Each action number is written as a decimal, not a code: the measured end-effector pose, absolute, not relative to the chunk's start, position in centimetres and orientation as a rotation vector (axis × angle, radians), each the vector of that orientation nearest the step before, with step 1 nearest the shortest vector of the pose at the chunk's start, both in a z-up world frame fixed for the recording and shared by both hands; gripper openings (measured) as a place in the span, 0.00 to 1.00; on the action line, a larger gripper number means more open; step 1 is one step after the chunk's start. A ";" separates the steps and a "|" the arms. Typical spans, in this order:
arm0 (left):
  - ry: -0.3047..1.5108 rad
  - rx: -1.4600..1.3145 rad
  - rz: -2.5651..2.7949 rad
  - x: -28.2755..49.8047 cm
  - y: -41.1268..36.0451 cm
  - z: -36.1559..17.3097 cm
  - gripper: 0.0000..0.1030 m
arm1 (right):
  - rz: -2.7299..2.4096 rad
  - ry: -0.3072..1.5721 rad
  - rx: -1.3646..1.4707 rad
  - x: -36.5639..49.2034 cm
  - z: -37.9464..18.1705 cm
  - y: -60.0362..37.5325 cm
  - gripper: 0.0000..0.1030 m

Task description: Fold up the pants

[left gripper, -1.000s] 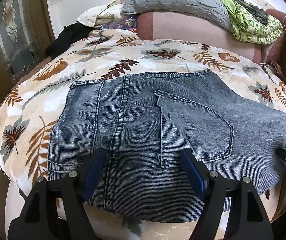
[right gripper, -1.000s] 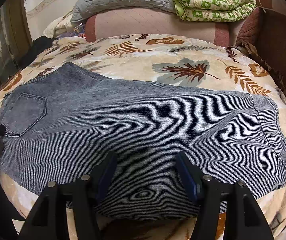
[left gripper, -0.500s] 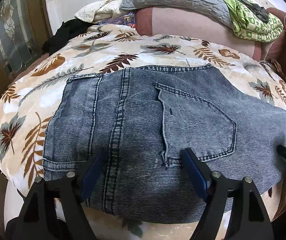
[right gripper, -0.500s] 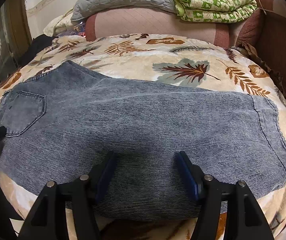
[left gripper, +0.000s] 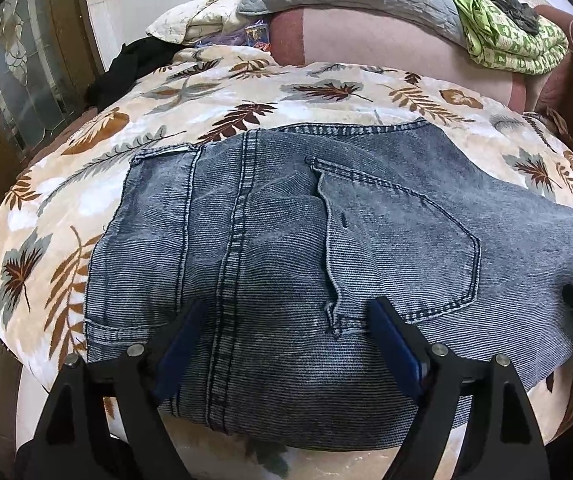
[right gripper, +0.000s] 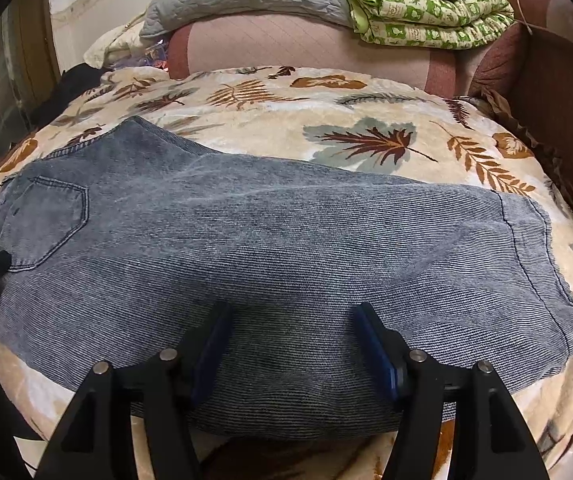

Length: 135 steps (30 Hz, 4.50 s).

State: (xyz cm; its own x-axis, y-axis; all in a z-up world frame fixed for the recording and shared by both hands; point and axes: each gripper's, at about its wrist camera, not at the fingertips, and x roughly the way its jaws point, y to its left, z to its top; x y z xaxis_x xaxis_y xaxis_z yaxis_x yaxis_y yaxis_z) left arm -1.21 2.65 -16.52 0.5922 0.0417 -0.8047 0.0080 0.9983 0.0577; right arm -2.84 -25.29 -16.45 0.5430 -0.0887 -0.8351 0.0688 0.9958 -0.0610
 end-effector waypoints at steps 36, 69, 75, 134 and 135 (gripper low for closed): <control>0.925 0.076 0.005 -1.1 2.8 -17.3 0.96 | -0.189 0.973 -0.134 -3.2 -16.5 -23.6 0.69; 0.925 0.076 0.004 -1.1 2.7 -17.4 0.98 | -0.260 0.955 -0.192 -3.6 -16.7 -22.3 0.69; 0.932 0.080 0.000 -1.1 2.6 -17.3 0.98 | -0.254 0.957 -0.177 -3.6 -16.7 -22.5 0.69; 1.015 -0.012 0.143 3.9 11.2 -15.5 0.98 | 0.387 1.192 -0.108 20.2 -18.2 -12.9 0.02; 1.017 -0.006 0.156 4.3 11.4 -15.8 0.98 | 0.380 1.189 -0.113 20.3 -18.2 -12.9 0.02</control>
